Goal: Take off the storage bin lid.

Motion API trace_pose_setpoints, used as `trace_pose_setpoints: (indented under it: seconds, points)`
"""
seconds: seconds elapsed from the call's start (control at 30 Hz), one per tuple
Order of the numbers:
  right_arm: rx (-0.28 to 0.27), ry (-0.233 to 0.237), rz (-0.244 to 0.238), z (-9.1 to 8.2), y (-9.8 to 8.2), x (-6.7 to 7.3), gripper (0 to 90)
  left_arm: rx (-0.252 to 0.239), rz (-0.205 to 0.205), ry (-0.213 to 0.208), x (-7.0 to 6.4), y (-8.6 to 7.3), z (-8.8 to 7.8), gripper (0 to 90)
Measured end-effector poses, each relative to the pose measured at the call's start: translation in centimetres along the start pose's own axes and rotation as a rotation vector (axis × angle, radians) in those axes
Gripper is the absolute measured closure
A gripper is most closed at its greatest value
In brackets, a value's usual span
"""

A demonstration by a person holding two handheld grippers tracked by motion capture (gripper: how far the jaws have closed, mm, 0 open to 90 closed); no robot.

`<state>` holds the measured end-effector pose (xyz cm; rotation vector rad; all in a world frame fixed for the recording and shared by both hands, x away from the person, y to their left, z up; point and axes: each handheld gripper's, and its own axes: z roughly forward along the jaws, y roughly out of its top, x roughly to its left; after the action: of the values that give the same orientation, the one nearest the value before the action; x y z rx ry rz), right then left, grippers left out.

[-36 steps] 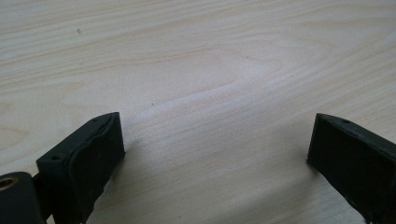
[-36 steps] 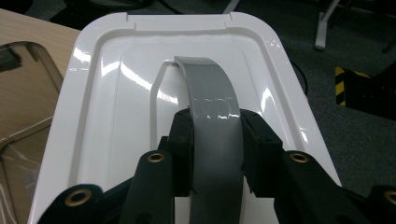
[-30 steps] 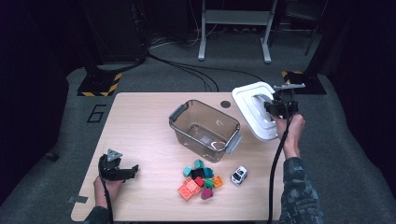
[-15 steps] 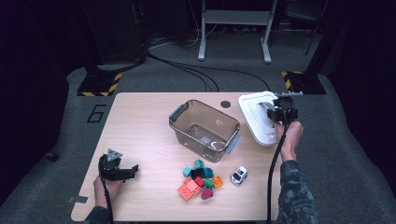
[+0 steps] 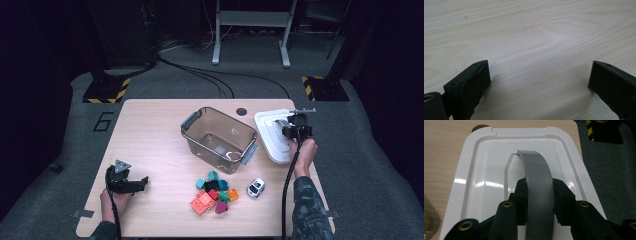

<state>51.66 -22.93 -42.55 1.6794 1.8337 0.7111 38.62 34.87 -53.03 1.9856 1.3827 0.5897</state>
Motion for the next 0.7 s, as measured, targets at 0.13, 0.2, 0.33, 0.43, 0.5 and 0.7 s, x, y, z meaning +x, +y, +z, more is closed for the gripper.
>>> trace_pose_setpoints:
  seconds: [0.13,0.2,0.33,0.43,0.5,0.7]
  points:
    - [0.011,-0.004,0.014,0.7,-0.6,0.1,67.6,0.000,0.000,-0.001,0.0,0.0,0.0,3.6]
    - [0.016,-0.008,0.022,1.1,-1.0,0.1,67.5,0.001,0.002,-0.002,0.0,0.0,0.0,3.6]
    - [0.024,-0.006,0.025,1.6,-1.5,0.1,67.5,0.000,0.000,-0.001,0.0,0.0,0.0,3.5]
    - [0.033,-0.008,0.033,2.4,-2.2,0.2,67.5,0.001,0.002,-0.001,0.0,0.0,0.0,3.6]
    - [0.035,-0.010,0.032,2.7,-2.4,0.2,67.5,0.000,0.001,-0.002,0.0,0.0,0.0,3.6]
    - [0.052,-0.012,0.034,3.5,-3.0,0.5,67.5,0.001,0.003,-0.003,0.0,0.0,0.0,3.6]
